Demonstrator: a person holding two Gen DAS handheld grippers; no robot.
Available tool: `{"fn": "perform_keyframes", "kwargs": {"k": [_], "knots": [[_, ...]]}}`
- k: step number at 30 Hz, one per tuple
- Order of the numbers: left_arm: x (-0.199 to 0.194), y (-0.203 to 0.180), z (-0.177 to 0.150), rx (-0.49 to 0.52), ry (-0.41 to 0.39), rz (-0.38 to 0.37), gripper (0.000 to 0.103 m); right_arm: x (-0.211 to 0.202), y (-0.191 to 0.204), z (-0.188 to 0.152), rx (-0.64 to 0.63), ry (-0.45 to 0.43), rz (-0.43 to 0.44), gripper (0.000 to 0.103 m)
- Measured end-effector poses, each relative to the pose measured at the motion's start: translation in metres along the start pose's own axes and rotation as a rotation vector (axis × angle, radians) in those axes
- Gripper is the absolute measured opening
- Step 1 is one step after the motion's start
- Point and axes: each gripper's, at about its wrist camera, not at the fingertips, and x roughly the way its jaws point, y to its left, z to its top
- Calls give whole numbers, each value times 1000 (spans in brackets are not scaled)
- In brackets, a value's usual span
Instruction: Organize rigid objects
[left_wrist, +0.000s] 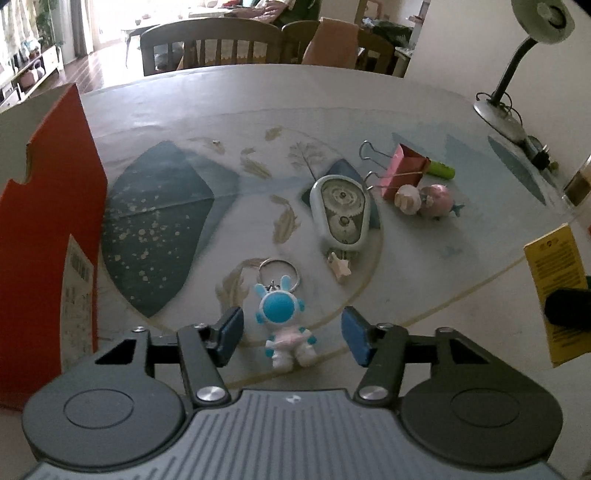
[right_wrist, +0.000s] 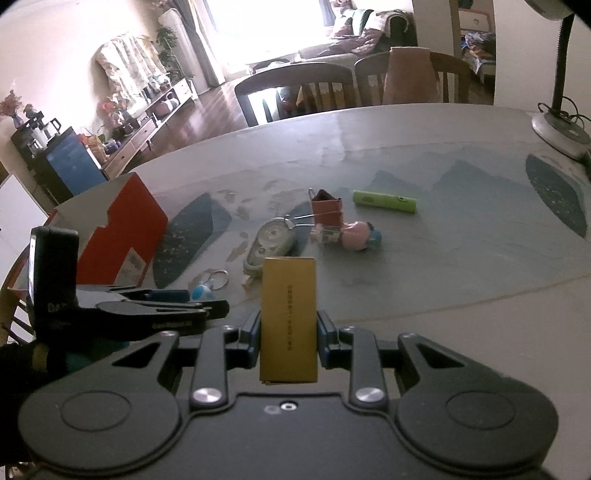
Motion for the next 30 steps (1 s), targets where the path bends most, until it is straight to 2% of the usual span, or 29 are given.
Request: {"fn": "perform_keyframes", "kwargs": {"k": [7, 9, 11, 18, 30], "knots": [[-1, -3, -1, -30, -15, 32, 42, 1, -8, 1, 1, 4, 3, 28], [-1, -4, -1, -39, -17, 42, 32, 1, -8, 1, -1, 4, 3, 28], [-2, -4, -2, -57, -18, 47, 28, 1, -10, 1, -4, 5, 4, 28], [-12, -3, -1, -90, -30, 40, 28, 0, -8, 4, -21, 0, 10, 28], [-77, 6, 11, -100, -134, -39, 28, -14, 19, 13, -59, -46, 33, 28]]}}
